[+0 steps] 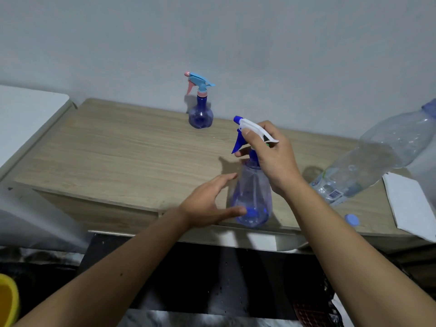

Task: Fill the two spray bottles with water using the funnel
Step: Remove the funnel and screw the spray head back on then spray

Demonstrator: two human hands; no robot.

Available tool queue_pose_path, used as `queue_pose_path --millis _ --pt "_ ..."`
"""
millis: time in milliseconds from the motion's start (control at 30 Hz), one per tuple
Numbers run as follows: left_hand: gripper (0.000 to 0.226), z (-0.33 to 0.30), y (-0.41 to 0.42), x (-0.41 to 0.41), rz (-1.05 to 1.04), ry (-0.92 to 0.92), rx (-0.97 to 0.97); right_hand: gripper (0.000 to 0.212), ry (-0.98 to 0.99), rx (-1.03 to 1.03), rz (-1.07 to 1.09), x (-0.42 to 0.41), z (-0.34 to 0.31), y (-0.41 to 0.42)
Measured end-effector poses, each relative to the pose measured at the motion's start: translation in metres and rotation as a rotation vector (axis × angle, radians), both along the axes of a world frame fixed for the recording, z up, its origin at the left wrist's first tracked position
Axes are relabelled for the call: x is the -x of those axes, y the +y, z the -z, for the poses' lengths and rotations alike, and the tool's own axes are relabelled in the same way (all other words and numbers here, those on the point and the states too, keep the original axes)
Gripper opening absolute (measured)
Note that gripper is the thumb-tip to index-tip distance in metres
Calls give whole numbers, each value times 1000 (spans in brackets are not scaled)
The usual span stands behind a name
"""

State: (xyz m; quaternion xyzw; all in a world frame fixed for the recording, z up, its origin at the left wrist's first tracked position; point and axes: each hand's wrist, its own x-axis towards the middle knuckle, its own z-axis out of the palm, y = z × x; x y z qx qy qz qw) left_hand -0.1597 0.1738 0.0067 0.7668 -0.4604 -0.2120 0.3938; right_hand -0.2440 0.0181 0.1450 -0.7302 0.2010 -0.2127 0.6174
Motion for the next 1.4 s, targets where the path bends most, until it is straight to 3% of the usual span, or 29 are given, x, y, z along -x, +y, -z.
queue_pose_path --millis 133,367,767,1400 --pt "98 -11 -19 1 -24 201 173 16 -88 -5 -10 -6 -7 -13" --pt "75 -14 -35 -18 -112 168 292 21 -98 2 -35 -17 -9 -40" --pt "87 23 -46 -37 -252 250 288 30 -12 43 -155 -27 26 -66" --pt "89 1 -134 -134 -325 212 241 28 -64 160 10 -138 25 -134"
